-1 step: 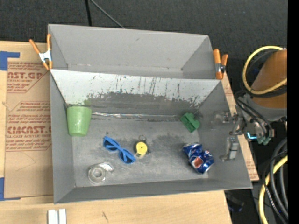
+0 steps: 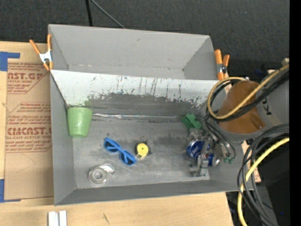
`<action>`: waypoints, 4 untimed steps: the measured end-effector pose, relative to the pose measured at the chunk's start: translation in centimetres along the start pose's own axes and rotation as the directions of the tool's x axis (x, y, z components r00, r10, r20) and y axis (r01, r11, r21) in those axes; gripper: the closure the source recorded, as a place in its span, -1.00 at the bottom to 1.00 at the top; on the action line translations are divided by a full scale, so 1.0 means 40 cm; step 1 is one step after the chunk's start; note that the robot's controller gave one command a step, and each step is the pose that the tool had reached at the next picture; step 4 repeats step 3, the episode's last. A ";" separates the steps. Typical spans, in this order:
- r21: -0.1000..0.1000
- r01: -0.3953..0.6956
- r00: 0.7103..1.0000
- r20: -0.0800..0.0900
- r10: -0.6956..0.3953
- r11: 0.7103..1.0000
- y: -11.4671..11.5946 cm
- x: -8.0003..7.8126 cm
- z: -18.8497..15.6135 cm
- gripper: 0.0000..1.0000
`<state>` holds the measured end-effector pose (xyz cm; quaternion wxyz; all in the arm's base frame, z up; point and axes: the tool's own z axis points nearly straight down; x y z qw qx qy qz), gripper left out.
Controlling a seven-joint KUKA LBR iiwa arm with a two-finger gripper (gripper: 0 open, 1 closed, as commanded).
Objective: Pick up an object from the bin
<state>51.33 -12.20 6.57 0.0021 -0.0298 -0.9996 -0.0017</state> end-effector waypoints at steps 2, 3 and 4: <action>0.004 0.004 1.000 0.014 -0.004 1.000 -0.020 -0.193 -0.099 1.00; 0.004 -0.010 1.000 0.015 0.010 1.000 -0.011 -0.115 -0.412 1.00; 0.004 -0.010 1.000 0.015 0.010 1.000 -0.011 -0.115 -0.412 1.00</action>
Offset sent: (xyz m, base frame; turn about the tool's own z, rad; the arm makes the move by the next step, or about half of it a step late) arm 0.0000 0.0000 0.0000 0.0000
